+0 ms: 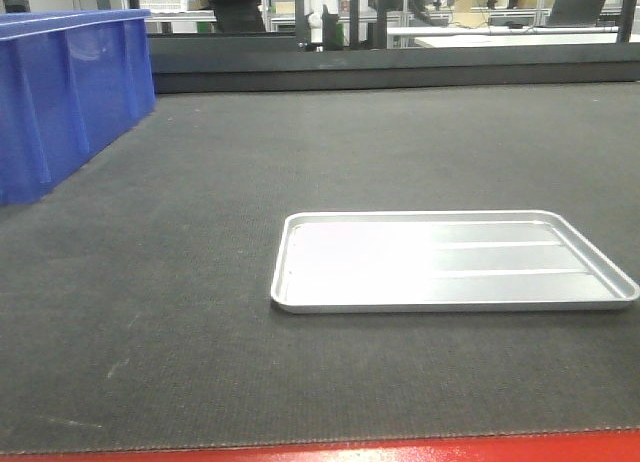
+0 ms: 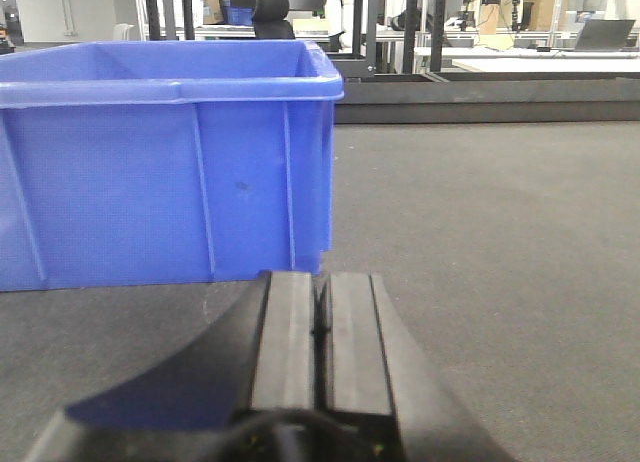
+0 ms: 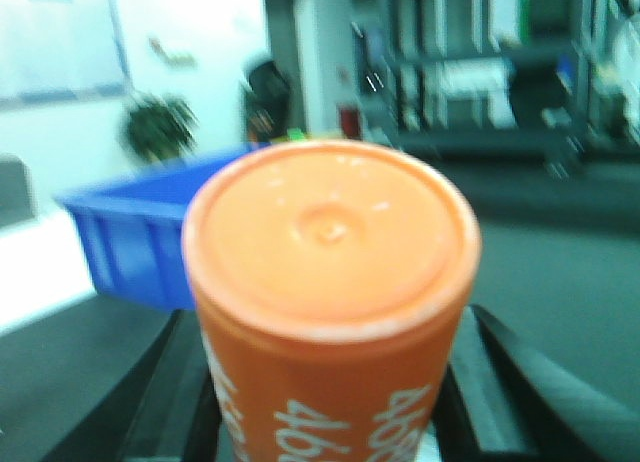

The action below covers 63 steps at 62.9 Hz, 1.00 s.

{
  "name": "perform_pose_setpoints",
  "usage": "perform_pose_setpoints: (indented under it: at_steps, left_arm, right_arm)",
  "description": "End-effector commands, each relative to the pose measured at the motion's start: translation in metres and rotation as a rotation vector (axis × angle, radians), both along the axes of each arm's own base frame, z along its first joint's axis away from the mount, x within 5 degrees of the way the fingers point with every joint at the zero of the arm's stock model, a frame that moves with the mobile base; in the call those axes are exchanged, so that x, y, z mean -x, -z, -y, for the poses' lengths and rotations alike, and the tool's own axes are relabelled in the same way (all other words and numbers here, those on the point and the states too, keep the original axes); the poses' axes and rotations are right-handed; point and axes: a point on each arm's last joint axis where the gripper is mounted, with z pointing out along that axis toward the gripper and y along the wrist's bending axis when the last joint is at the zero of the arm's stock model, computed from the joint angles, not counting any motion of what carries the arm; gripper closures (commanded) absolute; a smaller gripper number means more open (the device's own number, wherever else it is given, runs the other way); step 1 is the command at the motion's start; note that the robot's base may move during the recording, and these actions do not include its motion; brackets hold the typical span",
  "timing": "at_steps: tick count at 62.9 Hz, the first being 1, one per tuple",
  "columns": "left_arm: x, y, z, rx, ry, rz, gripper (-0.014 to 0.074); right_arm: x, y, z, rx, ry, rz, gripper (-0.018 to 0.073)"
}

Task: Grab orange capacitor from left shelf to right conveyor
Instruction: 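Drive the base to the conveyor table holding the capacitor in right gripper, then lower the orange capacitor onto the silver tray with the right gripper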

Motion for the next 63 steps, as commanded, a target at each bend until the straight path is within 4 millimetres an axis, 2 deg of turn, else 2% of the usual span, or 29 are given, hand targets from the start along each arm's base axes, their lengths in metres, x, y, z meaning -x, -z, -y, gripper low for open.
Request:
perform_pose_setpoints:
  at_steps: [1,9,16,27,39,44,51,63]
  left_arm:
    - [0.000,-0.010,0.000,0.013,0.005,0.081,0.0701]
    - [0.000,-0.010,0.000,0.013,0.005,0.081,0.0701]
    - [0.000,-0.010,0.000,0.013,0.005,0.081,0.0701]
    - [0.000,-0.010,0.000,0.013,0.005,0.081,0.0701]
    - [0.000,-0.010,0.000,0.013,0.005,0.081,0.0701]
    - [0.000,-0.010,0.000,0.013,0.005,0.081,0.0701]
    - [0.000,-0.010,0.000,0.013,0.005,0.081,0.0701]
    - [0.000,-0.010,0.000,0.013,0.005,0.081,0.0701]
  right_arm:
    - [0.007,-0.023,-0.003,-0.072,-0.062,0.155,0.0502]
    - [0.002,-0.022,-0.008,-0.052,-0.063,0.133,0.0502]
    - [-0.013,-0.018,-0.021,0.008,-0.064,0.061,0.0501]
    - [-0.060,-0.014,-0.057,0.207,-0.023,-0.079,0.0501]
    - [-0.116,-0.007,-0.083,0.259,0.022,-0.168,0.0501]
    - [-0.137,0.002,-0.092,0.238,0.000,-0.159,0.0501]
    - [-0.164,0.024,-0.098,0.224,0.005,-0.230,0.0501]
    - [-0.197,0.058,-0.102,0.223,0.005,-0.308,0.0501]
